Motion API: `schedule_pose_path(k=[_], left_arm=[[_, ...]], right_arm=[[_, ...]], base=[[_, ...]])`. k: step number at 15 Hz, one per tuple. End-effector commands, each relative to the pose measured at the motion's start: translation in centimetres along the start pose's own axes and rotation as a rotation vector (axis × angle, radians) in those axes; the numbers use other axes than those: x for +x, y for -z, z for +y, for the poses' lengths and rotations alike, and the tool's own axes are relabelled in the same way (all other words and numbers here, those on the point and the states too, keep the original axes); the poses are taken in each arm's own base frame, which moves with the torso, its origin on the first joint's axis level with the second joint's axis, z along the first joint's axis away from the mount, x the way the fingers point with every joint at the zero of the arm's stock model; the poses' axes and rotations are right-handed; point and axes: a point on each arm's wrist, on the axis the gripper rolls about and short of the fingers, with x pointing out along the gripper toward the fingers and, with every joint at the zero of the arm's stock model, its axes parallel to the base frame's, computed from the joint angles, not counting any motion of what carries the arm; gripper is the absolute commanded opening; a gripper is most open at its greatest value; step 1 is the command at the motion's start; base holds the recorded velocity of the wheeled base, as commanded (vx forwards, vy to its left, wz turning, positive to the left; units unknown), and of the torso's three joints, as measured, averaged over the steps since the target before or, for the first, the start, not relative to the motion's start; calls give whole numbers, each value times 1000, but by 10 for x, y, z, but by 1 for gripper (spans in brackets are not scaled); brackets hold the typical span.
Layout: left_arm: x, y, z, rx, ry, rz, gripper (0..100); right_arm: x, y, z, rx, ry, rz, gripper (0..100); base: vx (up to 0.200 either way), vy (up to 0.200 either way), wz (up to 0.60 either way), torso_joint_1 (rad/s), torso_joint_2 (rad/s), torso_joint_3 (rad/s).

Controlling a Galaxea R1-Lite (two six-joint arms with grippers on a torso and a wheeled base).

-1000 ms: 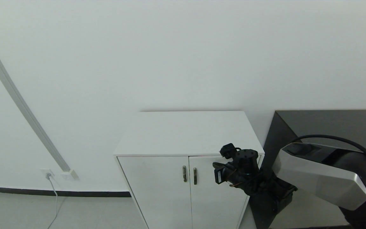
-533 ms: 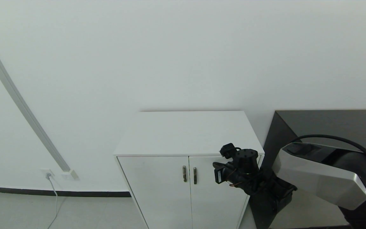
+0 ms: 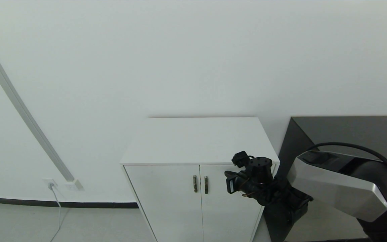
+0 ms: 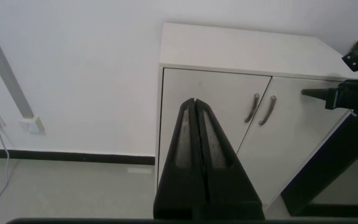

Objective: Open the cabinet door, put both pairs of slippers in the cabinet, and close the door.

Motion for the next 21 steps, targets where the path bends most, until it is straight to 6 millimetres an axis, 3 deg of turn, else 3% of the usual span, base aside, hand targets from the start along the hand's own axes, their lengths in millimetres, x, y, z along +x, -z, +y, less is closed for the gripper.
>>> schedule_pose_path(k=[1, 15, 19, 21], left_arm=[[0, 0, 0, 0, 0, 0, 0], [0, 0, 0, 0, 0, 0, 0], [0, 0, 0, 0, -2, 0, 0], [0, 0, 0, -2, -2, -2, 0]], right_arm=[[0, 1, 0, 0, 14, 1, 0], [1, 1, 0, -16, 26, -6, 0], [-33, -4, 4, -21, 15, -33, 0], [-68, -19, 3, -21, 20, -58, 0]], base=[[0, 0, 0, 0, 0, 0], [0, 0, 0, 0, 0, 0], [0, 0, 0, 0, 0, 0], [0, 0, 0, 0, 0, 0]])
